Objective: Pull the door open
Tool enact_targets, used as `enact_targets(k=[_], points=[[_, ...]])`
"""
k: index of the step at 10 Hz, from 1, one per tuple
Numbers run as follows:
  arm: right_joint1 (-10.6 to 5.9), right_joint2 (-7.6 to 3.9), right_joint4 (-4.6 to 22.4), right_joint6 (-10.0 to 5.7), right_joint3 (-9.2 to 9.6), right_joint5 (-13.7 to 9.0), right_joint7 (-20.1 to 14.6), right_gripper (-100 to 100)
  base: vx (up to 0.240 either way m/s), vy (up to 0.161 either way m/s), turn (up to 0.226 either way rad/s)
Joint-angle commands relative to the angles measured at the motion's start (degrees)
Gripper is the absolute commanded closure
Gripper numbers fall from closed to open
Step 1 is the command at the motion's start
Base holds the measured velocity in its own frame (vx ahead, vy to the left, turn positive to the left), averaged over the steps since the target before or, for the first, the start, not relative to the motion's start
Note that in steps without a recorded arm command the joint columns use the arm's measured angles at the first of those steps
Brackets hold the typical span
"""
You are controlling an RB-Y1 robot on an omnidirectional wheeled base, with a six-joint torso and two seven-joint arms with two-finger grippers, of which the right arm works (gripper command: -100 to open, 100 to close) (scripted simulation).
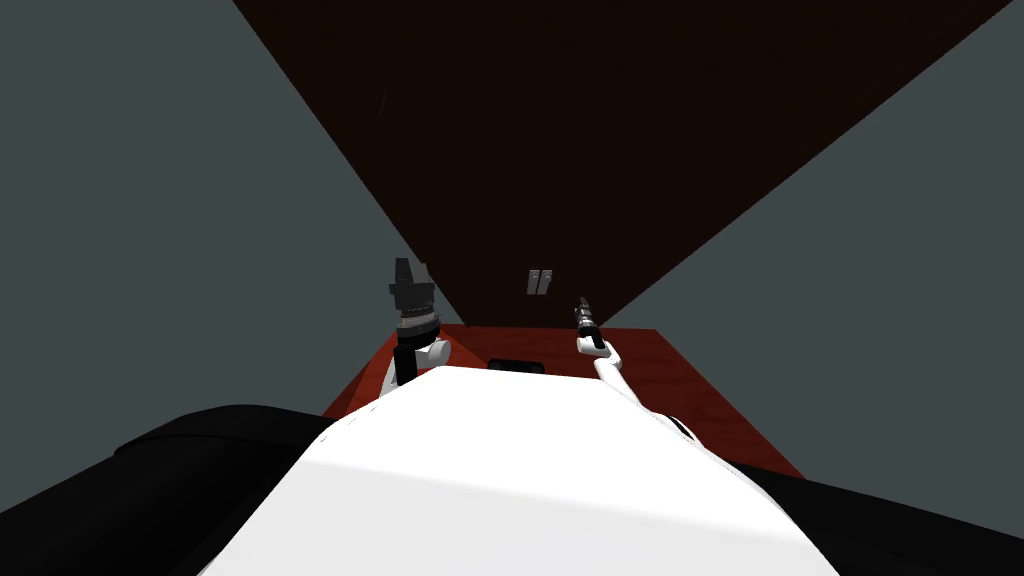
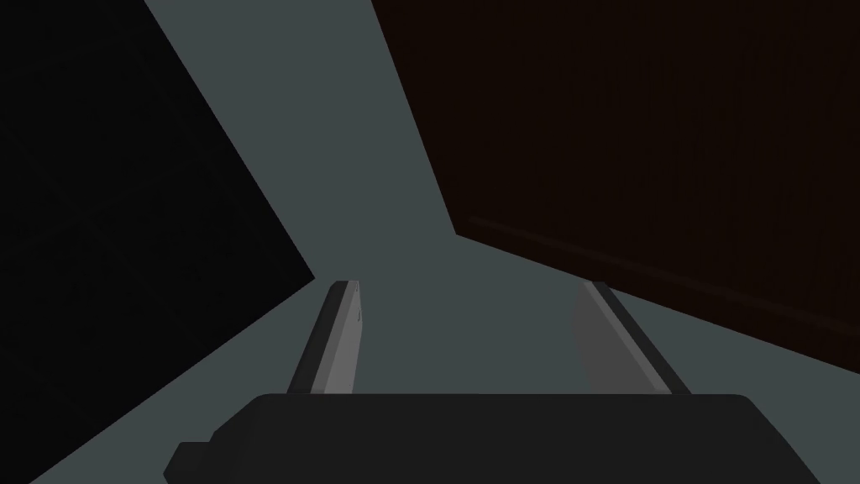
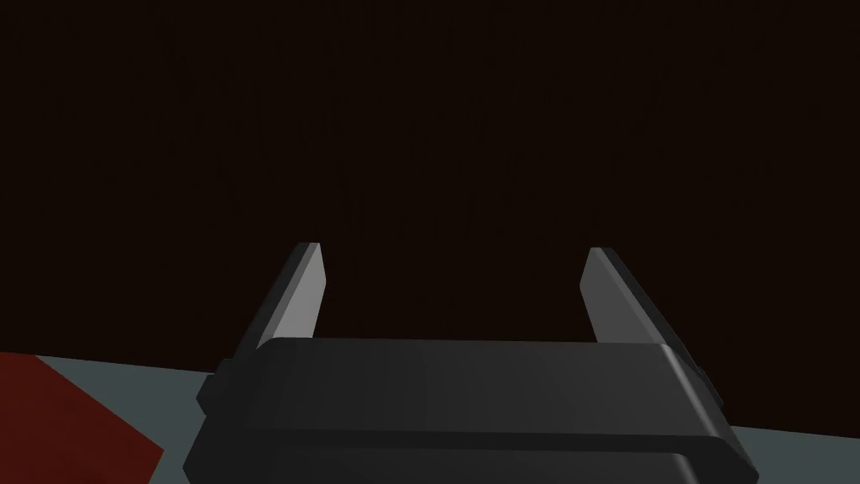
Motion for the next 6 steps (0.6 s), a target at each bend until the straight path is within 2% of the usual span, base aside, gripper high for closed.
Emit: enact_targets(k=[1, 3, 6], points=[[0.43, -1.58, 0.55, -0.26, -0.93, -0.55, -0.89, -100, 0.09, 0.026, 0.091], [0.09, -2.59, 1.12, -0.76, -1.16, -0.97, -1.73, -100, 0.179, 0.035, 0.138], [-1.16, -2.28, 1.02, -1.26, -0.16, -1.04, -2.34, -100, 0.191, 0.021, 0.145]])
